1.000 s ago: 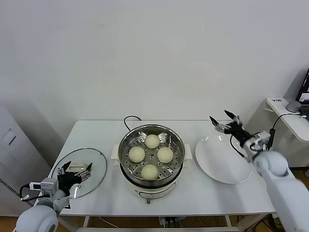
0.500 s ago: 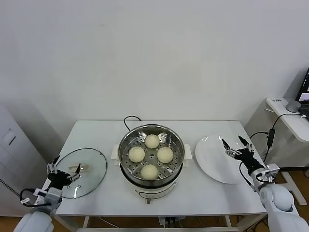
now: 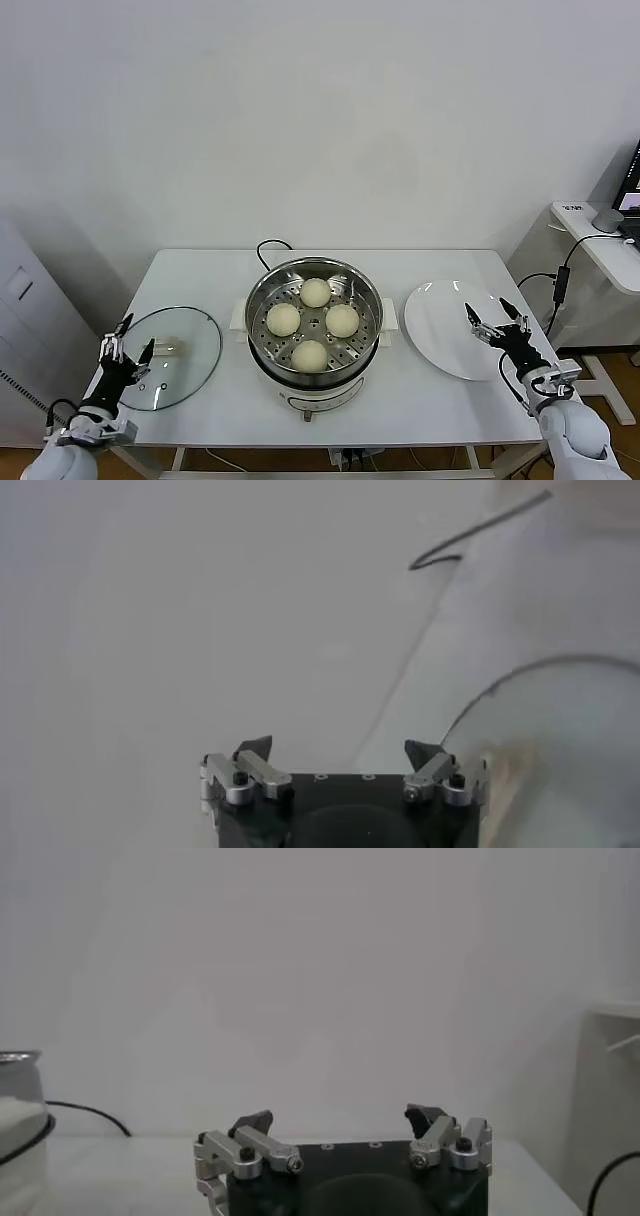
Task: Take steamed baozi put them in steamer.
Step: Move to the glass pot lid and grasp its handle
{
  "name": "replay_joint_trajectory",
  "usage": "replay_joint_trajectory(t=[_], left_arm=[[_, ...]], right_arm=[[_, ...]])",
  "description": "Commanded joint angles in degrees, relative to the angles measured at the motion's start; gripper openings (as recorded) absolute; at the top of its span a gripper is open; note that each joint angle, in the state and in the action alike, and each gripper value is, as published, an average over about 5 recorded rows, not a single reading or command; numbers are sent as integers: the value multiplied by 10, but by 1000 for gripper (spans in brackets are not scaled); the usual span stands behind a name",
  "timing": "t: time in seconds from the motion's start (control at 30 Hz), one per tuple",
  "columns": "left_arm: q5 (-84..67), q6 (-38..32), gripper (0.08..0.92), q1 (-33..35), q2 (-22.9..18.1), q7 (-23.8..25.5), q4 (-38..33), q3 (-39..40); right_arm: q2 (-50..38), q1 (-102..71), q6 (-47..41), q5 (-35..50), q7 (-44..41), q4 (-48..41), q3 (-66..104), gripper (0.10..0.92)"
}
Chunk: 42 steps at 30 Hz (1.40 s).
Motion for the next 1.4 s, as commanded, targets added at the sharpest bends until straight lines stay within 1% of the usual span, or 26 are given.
replay_joint_trajectory(t=[0.03,0.33,0.6,1.4], left_arm=[[230,-73,823,-16,-15,-29,81,-10],[258,-80,823,-36,-26,-51,114,-10],[263,-78,823,-54,-31,-58,141,-11],[270,-64,823,-117,-54,-54,158,7]], right_arm=[[9,-9,3,-9,-2,-3,11,823],[11,-8,5,-16,-11,-8,7,823],[12,-5,8,-21,-17,-16,0,823],[17,-3,13,-31,-31,-38,-3,823]])
